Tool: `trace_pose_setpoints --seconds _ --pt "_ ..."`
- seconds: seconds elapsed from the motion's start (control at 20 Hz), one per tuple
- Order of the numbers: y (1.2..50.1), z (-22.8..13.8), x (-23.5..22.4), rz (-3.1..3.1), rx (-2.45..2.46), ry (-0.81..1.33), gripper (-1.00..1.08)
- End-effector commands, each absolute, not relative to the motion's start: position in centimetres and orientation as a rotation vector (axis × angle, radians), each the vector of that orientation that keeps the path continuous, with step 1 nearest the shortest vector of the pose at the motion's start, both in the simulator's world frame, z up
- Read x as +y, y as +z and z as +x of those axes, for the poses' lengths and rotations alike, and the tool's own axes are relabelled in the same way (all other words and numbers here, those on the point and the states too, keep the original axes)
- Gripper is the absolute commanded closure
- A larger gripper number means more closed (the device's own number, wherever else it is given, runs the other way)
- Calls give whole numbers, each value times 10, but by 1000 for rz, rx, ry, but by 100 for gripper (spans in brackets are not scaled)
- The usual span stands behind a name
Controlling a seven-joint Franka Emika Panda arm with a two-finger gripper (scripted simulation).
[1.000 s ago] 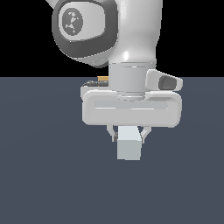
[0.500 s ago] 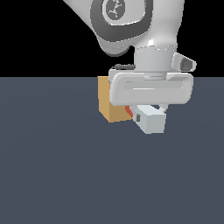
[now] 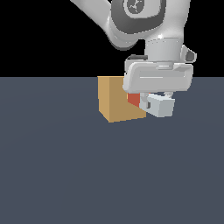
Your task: Insert the peg into the horizontal hole in a box.
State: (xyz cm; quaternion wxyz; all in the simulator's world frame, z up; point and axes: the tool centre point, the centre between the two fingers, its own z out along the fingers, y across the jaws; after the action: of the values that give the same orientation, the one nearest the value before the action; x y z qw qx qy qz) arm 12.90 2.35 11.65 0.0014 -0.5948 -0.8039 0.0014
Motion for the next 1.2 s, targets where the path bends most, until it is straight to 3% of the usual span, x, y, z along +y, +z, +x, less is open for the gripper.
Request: trace_pose_setpoints --seconds 0.0,1.15 --pt "123 135 31 -1838 -2548 0 108" --pt "128 142 42 -1789 -2582 2 108"
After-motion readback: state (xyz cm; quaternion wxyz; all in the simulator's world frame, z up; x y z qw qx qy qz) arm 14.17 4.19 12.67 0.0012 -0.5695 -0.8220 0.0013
